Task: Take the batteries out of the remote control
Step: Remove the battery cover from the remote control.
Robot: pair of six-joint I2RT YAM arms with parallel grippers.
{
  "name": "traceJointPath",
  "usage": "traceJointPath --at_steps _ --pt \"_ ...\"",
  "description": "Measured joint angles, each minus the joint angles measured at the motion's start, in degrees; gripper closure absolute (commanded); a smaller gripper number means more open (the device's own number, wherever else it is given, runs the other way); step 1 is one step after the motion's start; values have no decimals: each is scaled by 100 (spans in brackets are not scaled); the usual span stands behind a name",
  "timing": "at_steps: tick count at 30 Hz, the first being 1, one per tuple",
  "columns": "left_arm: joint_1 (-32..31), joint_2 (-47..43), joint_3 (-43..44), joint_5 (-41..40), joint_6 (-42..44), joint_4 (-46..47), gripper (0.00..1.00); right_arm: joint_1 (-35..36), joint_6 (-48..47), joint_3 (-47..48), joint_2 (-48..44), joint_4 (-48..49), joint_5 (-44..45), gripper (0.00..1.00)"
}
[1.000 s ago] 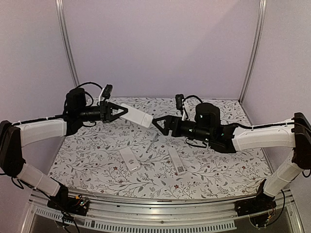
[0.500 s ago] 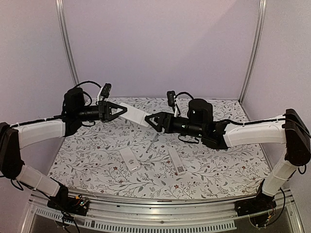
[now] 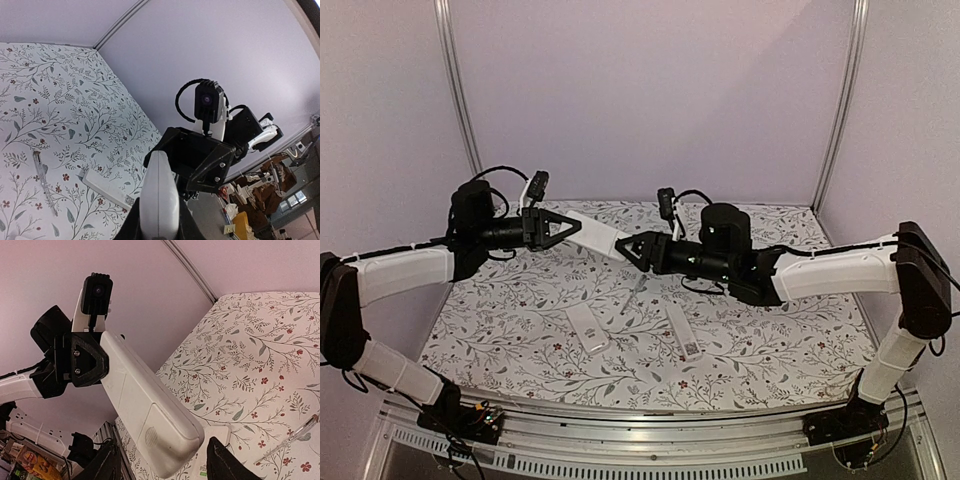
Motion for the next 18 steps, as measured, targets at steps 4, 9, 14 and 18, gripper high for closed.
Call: traceJointPath --at_steps 4,9,14,18 --pt "-2 0 0 2 15 2 100 -17 17 2 33 0 -2 47" --pt "-2 0 0 28 17 42 100 -52 44 55 83 4 -22 51" --pt "-2 0 0 50 22 83 100 -74 94 74 105 24 -57 55" --pt "-4 0 0 57 50 85 100 -87 136 81 105 39 -90 59"
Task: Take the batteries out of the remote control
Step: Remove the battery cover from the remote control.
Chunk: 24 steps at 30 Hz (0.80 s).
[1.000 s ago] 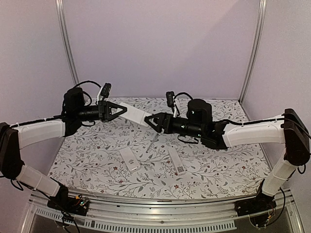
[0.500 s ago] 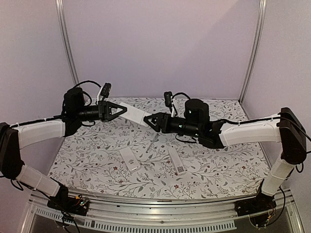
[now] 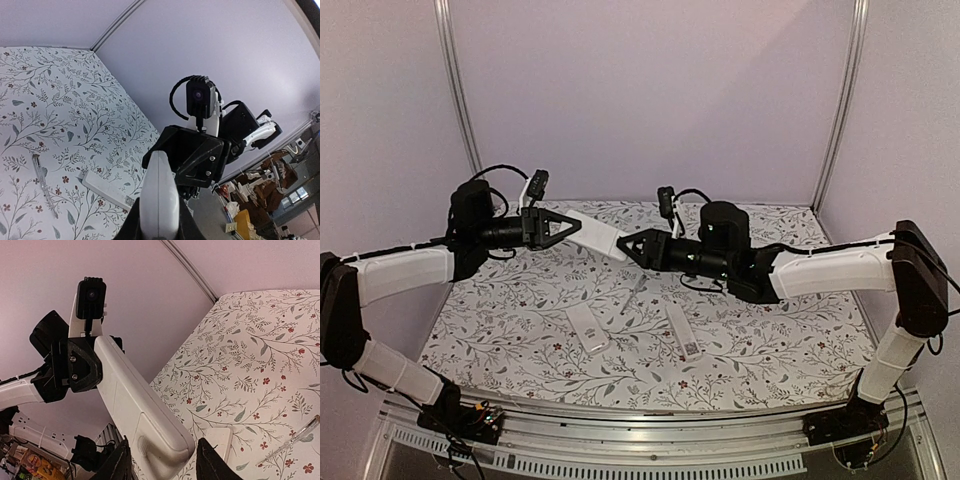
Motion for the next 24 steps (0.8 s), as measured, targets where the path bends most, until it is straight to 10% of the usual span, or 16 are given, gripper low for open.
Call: traceJointPath --at_steps 24 --pt "-2 -17 0 0 94 39 100 -92 352 37 101 92 -153 80"
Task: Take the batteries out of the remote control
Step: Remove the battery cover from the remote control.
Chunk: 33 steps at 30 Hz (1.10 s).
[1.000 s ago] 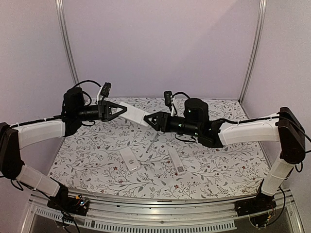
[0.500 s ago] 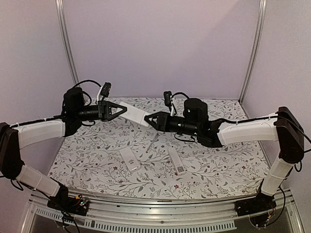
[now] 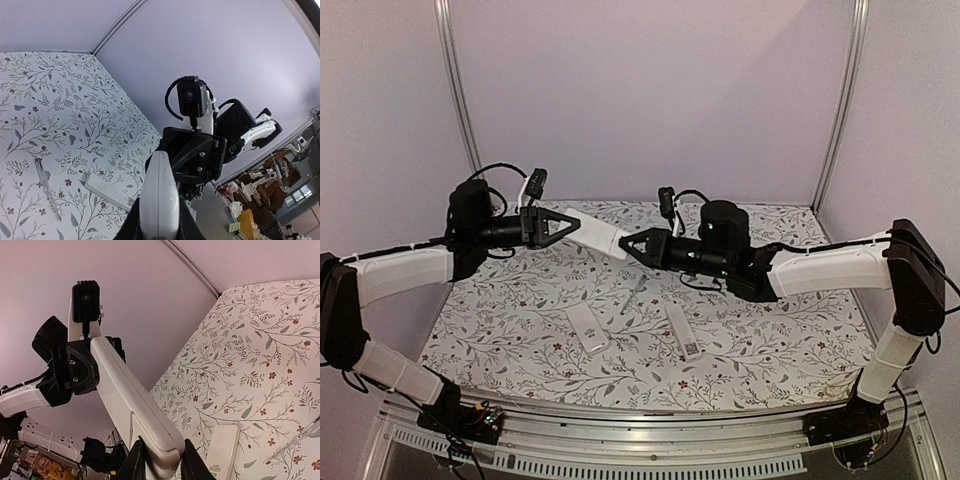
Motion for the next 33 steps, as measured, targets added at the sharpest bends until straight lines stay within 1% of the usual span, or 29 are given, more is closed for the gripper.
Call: traceJointPath --at_steps 19,30,33 --pt "4 -94 0 0 68 -133 100 -20 177 -153 0 262 -160 86" --pt "4 -103 0 20 85 -164 100 -20 201 -254 -59 345 -186 87" --pt "4 -111 0 22 85 -164 100 -20 201 -260 -68 345 -201 84"
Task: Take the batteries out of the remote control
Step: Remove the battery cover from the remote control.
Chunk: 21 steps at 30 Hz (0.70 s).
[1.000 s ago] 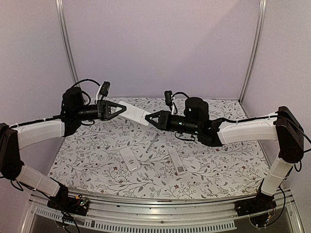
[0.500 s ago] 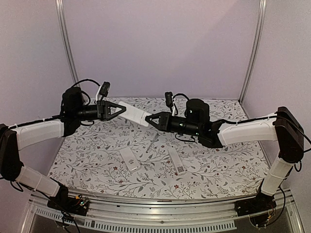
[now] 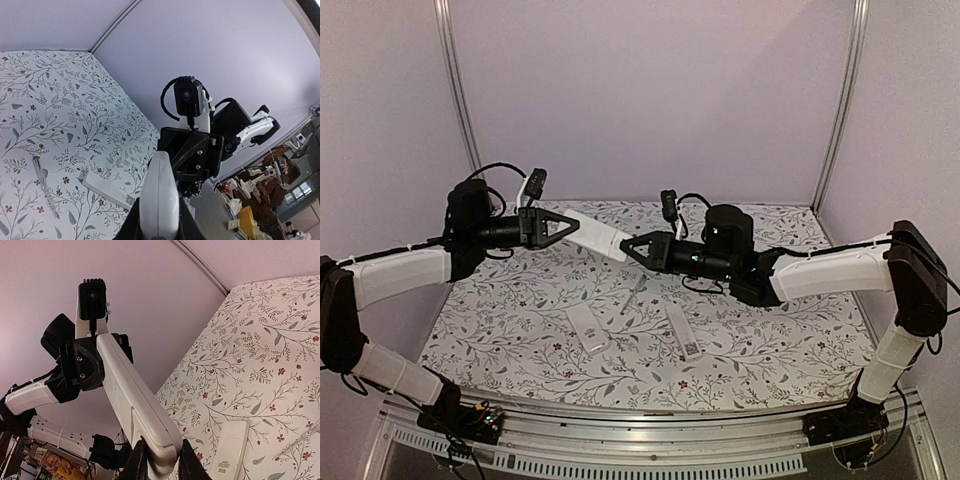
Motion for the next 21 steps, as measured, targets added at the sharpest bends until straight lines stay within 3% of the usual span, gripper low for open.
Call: traceJointPath --at_steps 6,21 --pt "0 -20 0 13 0 2 100 -11 0 0 -4 -7 -68 69" --pt "-7 -22 0 22 0 37 100 -68 -44 37 48 -63 -361 53"
